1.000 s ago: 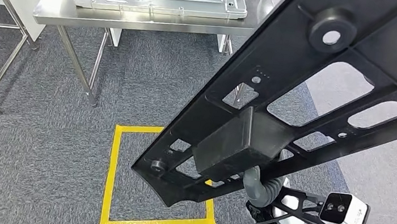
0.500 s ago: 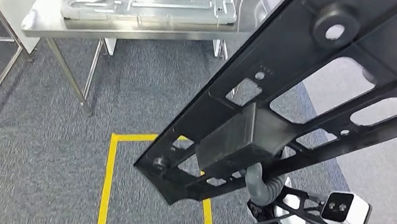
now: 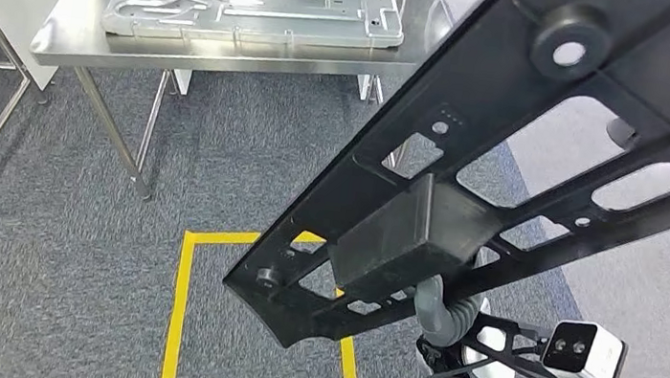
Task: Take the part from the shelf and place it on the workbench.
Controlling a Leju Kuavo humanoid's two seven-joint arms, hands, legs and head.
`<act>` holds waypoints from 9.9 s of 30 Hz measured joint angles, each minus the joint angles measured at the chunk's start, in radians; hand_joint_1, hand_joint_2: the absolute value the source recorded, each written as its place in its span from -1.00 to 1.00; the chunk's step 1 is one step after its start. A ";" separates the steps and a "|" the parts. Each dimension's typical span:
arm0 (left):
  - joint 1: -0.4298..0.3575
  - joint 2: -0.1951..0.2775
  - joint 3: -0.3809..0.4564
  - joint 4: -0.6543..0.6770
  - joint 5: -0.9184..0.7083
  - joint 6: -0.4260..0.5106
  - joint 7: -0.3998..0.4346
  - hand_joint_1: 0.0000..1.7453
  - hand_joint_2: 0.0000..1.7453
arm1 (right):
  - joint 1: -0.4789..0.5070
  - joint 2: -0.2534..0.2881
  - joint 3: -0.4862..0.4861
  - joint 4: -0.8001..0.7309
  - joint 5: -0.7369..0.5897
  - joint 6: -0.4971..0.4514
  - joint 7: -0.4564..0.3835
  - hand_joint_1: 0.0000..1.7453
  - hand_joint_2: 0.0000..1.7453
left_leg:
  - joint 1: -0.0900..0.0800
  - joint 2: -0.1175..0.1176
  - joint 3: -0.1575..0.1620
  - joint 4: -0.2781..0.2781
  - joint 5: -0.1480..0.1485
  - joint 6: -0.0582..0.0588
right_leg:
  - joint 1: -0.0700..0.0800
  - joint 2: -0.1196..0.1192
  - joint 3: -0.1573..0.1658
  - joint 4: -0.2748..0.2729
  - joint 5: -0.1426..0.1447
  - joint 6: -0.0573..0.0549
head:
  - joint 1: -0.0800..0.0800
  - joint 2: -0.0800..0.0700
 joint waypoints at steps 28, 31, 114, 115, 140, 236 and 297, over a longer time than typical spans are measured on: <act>0.005 0.006 0.003 0.000 0.003 -0.006 -0.007 -1.00 1.00 | -0.011 0.001 0.010 0.014 0.003 -0.031 0.000 1.00 1.00 | -0.012 -0.003 -0.041 0.015 0.017 0.005 | 0.007 -0.002 0.087 -0.088 0.016 -0.017 | 0.000 0.000; 0.001 0.005 0.004 0.000 0.006 -0.006 -0.007 -1.00 1.00 | -0.019 -0.001 0.017 0.015 0.033 -0.058 0.000 1.00 1.00 | -0.008 -0.009 -0.014 0.005 0.013 0.014 | 0.000 -0.004 0.021 0.033 -0.033 0.002 | 0.000 0.000; 0.006 0.013 0.037 0.000 0.018 0.010 0.015 -1.00 1.00 | 0.099 0.015 -0.078 -0.157 0.030 0.010 0.000 1.00 1.00 | 0.009 -0.007 -0.102 0.133 0.011 -0.052 | -0.006 -0.007 0.078 -0.132 0.033 -0.035 | 0.002 0.000; 0.005 0.016 0.039 0.000 0.018 0.010 0.015 -1.00 1.00 | 0.099 0.015 -0.079 -0.160 0.030 0.008 0.000 1.00 1.00 | 0.009 -0.008 -0.082 0.080 0.035 -0.049 | -0.005 -0.006 0.084 -0.128 0.024 -0.029 | 0.002 0.000; 0.004 0.022 0.046 -0.001 0.020 0.009 0.003 -1.00 1.00 | 0.107 0.063 -0.158 -0.195 -0.017 0.094 0.000 1.00 1.00 | -0.004 0.005 -0.104 0.275 -0.150 -0.044 | 0.000 -0.023 0.036 -0.135 0.068 -0.052 | 0.000 0.000; -0.072 -0.029 0.010 -0.005 0.000 -0.045 -0.054 -1.00 1.00 | -0.873 0.166 0.581 1.421 1.347 -0.483 0.412 1.00 1.00 | 0.013 -0.009 -0.129 0.148 0.013 -0.062 | -0.003 -0.005 -0.004 -0.121 0.100 -0.045 | 0.000 0.000; 0.021 -0.038 0.041 -0.005 0.125 -0.013 -0.154 -1.00 -1.00 | 0.099 -0.279 -0.870 0.272 0.959 -1.127 0.067 -1.00 -1.00 | 0.006 -0.011 -0.045 0.150 -0.071 -0.043 | -0.005 -0.029 -0.001 -0.125 0.104 -0.031 | 0.000 0.000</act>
